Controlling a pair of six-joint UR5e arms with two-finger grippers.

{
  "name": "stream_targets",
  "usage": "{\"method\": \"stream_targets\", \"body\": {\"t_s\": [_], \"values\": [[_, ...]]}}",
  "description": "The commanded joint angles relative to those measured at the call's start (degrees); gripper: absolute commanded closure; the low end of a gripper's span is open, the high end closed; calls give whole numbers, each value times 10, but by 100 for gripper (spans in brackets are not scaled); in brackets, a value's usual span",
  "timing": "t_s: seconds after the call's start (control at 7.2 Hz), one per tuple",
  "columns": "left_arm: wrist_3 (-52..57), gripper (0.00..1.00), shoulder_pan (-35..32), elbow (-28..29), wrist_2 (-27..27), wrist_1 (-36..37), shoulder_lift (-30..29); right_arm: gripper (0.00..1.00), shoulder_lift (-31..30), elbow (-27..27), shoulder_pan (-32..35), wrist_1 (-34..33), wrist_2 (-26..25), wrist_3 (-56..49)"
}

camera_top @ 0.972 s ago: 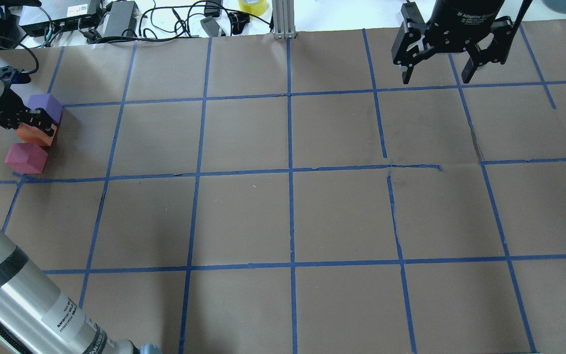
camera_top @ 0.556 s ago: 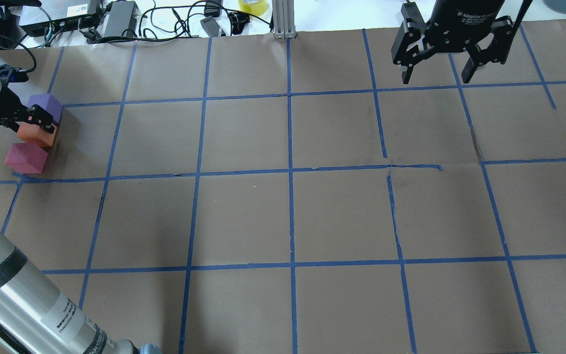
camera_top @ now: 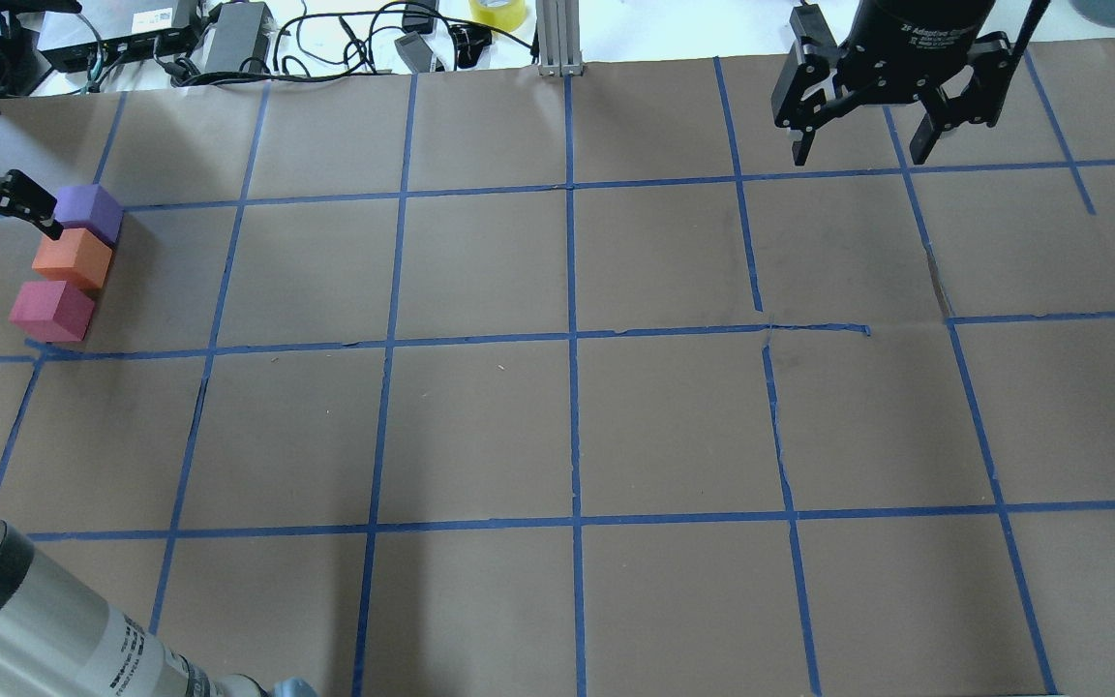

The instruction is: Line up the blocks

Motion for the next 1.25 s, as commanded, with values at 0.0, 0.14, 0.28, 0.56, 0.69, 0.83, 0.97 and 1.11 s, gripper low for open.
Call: {"method": "stream_targets", "body": {"t_s": [0.0,0.14,0.28,0.56,0.69,0.83,0.97,1.11], "values": [[-7,0,-21,-28,-37,-77,119,0,1,0,-1,0,0,0],[-40,0,-47,-48,-42,-100,166,0,1,0,-1,0,-1,0],[-118,0,-90,-60,-41,-101,204,0,1,0,-1,-1,0,0],[-261,0,-202,-67,-34,-97,230,0,1,0,-1,0,-1,0],[-309,0,-246,-67,-32,-93,231,0,0,0,-1,-1,-1,0],[-376,0,-285,-68,-6,-90,239,0,0,0,-1,0,-1,0],[-387,0,-316,-71,1,-87,246,0,0,0,-1,0,-1,0],[-388,0,-328,-77,0,-87,250,0,0,0,-1,0,-1,0]]}}
